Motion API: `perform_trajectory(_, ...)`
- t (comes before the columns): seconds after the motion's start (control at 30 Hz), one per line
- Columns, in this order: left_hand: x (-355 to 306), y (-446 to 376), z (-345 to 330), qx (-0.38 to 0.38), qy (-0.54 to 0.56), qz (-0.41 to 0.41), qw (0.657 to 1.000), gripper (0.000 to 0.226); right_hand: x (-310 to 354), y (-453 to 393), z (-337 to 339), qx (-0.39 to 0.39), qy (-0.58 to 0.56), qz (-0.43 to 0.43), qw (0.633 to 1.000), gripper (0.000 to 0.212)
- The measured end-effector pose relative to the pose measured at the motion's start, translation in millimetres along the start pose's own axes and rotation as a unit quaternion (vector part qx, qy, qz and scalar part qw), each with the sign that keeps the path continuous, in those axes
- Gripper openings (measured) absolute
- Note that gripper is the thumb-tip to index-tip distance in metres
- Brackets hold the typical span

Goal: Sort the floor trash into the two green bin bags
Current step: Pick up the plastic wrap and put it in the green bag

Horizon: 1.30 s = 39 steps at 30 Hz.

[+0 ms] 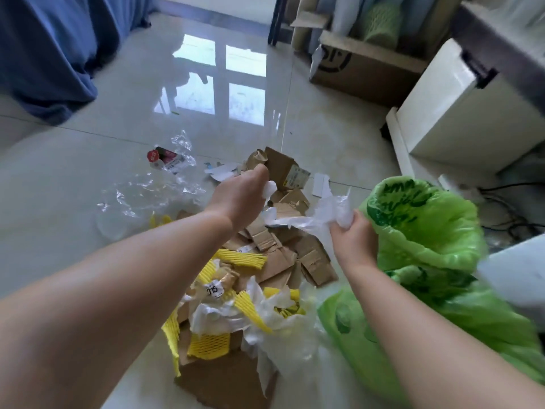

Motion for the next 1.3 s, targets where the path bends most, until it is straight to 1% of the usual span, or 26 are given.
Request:
perform_trajectory(0.07,-26,9,26,0.001,0.009,-0.018,1.0,0.013,16,7,40,-0.011,0.003,0.012,1.0,0.012)
perform_trajectory(0.13,-58,21,51,0.009,0.019,-0.052,0.998,0.017,32,15,86,-0.022,-0.002,0.017,1.0,0.01)
perform_trajectory(0.23,-106,35,84,0.016,0.046,-0.076,0.996,0.03,49,31,155,-0.052,0.001,0.012,0.999,0.018)
perform_trajectory(0.37,-173,63,105,0.037,0.109,-0.107,0.988,0.047,34,72,232,-0.097,0.032,-0.013,0.995,0.029)
perform_trajectory(0.47,-214,83,100,0.06,0.127,-0.157,0.977,0.066,12,98,261,-0.127,0.035,-0.033,0.991,0.036)
perform_trajectory(0.53,-236,93,86,0.065,0.142,-0.171,0.973,0.07,-7,109,269,-0.13,0.042,-0.053,0.989,0.04)
perform_trajectory(0.67,-274,108,41,0.077,0.214,-0.129,0.965,0.068,-51,113,272,-0.119,0.048,-0.066,0.99,0.047)
perform_trajectory(0.73,-288,116,15,0.101,0.215,-0.126,0.963,0.068,-72,110,266,-0.102,0.054,-0.074,0.991,0.051)
perform_trajectory(0.83,-298,119,-22,0.126,0.184,-0.125,0.967,0.068,-102,100,248,-0.071,0.074,-0.049,0.993,0.06)
perform_trajectory(0.9,-298,119,-50,0.156,0.13,-0.123,0.971,0.071,-120,91,231,-0.036,0.109,-0.037,0.993,0.066)
perform_trajectory(0.97,-293,119,-80,0.216,0.067,-0.132,0.965,0.08,-139,83,213,0.026,0.155,-0.028,0.987,0.075)
perform_trajectory(1.07,-283,118,-120,0.299,-0.025,-0.172,0.938,0.093,-167,76,186,0.148,0.235,-0.021,0.96,0.088)
perform_trajectory(1.1,-281,118,-130,0.322,-0.037,-0.171,0.93,0.092,-175,74,179,0.18,0.257,-0.023,0.949,0.088)
perform_trajectory(1.17,-282,117,-145,0.353,-0.052,-0.17,0.918,0.085,-185,66,165,0.229,0.298,-0.023,0.926,0.079)
perform_trajectory(1.23,-285,114,-156,0.361,-0.078,-0.183,0.911,0.079,-190,57,152,0.261,0.333,-0.028,0.906,0.075)
perform_trajectory(1.3,-286,109,-169,0.368,-0.093,-0.185,0.907,0.071,-196,48,142,0.281,0.351,-0.041,0.892,0.078)
Point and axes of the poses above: each hand's wrist, its own y-axis away from the middle knuckle, its own z-axis out of the back of the hand, x = y × z, the point moved 1 cm from there along -y, towards the middle knuckle, and after that the axes turned 3 degrees about -x, right-handed, at the moved point
